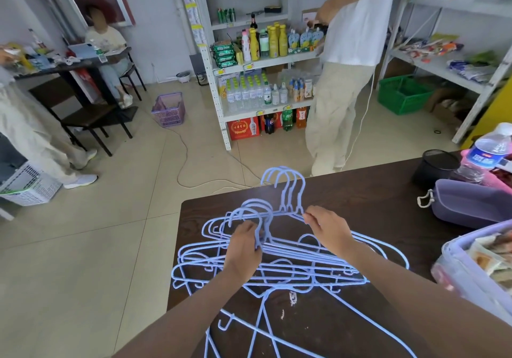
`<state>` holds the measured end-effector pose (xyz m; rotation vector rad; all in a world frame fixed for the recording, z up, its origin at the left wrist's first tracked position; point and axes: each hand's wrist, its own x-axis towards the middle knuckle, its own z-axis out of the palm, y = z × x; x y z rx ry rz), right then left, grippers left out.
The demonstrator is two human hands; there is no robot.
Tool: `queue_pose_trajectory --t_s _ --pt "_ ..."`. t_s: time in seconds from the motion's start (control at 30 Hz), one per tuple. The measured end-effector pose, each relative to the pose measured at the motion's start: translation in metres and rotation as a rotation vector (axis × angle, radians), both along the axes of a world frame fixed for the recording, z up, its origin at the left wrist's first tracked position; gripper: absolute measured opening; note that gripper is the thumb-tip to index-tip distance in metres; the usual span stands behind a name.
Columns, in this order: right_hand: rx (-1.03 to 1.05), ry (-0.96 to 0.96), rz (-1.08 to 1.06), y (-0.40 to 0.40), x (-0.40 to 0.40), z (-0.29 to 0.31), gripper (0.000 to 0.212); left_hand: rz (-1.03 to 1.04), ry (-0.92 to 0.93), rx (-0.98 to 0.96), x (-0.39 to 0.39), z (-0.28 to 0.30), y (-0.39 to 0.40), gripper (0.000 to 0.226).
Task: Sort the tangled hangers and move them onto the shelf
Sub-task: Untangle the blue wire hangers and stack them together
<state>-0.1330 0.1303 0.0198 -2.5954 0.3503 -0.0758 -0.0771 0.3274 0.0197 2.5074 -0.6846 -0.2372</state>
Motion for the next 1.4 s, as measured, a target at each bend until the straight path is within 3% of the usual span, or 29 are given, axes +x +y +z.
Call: queue_pose_trajectory --t_s 0.3,0.47,0.73,0.97,1.2,1.4 --pt "0.115 0.032 0.092 0.006 0.002 0.001 0.024 -0.056 0.03 0.0 -0.014 -0.002 0.007 0.013" --pt "0.132 0.026 0.088 0.007 0.0 -0.002 0.023 -0.114 0.043 0.027 -0.01 0.002 0.012 0.053" --pt "0.087 0.008 0.051 0.006 -0.008 -0.004 0.029 -0.187 0.069 0.099 -0.009 0.002 0.019 0.074" --pt "-0.073 0.068 0.135 0.001 -0.011 -0.001 0.019 -0.179 0.076 0.093 -0.007 0.004 0.017 0.087" --pt "0.156 0.119 0.117 -0.009 -0.004 0.011 0.038 -0.216 0.054 0.106 0.002 -0.004 0.012 0.078" --pt "0.258 0.244 0.172 -0.015 -0.002 0.025 0.036 -0.139 0.059 0.087 0.006 -0.015 0.012 0.068"
